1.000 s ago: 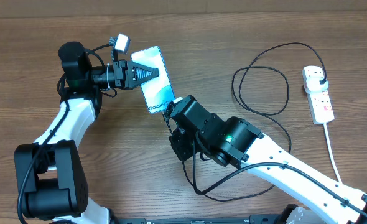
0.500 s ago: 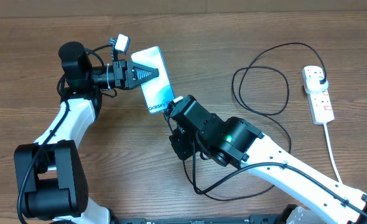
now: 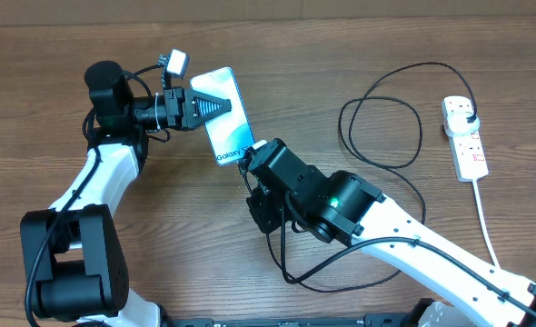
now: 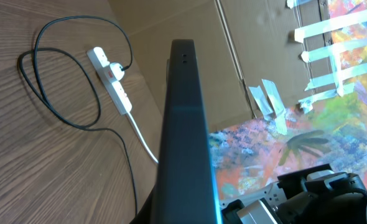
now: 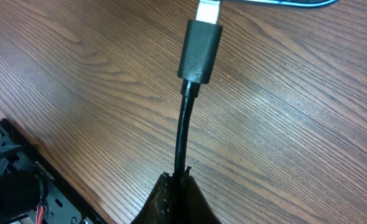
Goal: Plug charger to phone and switch on socket
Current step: 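Push the USB-C plug up into the phone's port with the right gripper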
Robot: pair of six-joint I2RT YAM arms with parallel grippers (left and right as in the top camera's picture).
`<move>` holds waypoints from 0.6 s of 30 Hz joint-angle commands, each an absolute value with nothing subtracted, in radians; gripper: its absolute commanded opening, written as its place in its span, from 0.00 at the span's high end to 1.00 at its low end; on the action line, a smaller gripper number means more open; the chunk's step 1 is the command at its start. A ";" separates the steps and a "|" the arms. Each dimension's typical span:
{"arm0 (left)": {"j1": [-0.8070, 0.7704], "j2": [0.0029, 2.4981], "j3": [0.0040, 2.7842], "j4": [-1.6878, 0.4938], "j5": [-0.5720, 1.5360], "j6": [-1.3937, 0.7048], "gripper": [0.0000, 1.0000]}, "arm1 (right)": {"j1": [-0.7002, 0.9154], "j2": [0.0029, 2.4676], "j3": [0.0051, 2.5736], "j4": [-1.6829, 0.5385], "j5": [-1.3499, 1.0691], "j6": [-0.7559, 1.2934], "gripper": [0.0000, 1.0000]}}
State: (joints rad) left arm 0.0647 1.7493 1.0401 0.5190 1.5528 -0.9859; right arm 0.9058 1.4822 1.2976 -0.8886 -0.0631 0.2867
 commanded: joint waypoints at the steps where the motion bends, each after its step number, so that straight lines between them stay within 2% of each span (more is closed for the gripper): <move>1: 0.050 1.746 1.062 0.520 1.579 -0.948 0.96 | 0.908 1.483 1.312 -0.870 -0.063 0.280 0.96; 18: 0.052 1.746 1.062 0.521 1.579 -0.936 0.96 | 0.908 1.483 1.312 -0.880 -0.076 0.281 0.96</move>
State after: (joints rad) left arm 0.0647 1.7493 1.0401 0.5171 1.5528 -0.9657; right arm 0.9058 1.4822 1.2976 -0.8841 -0.0788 0.2871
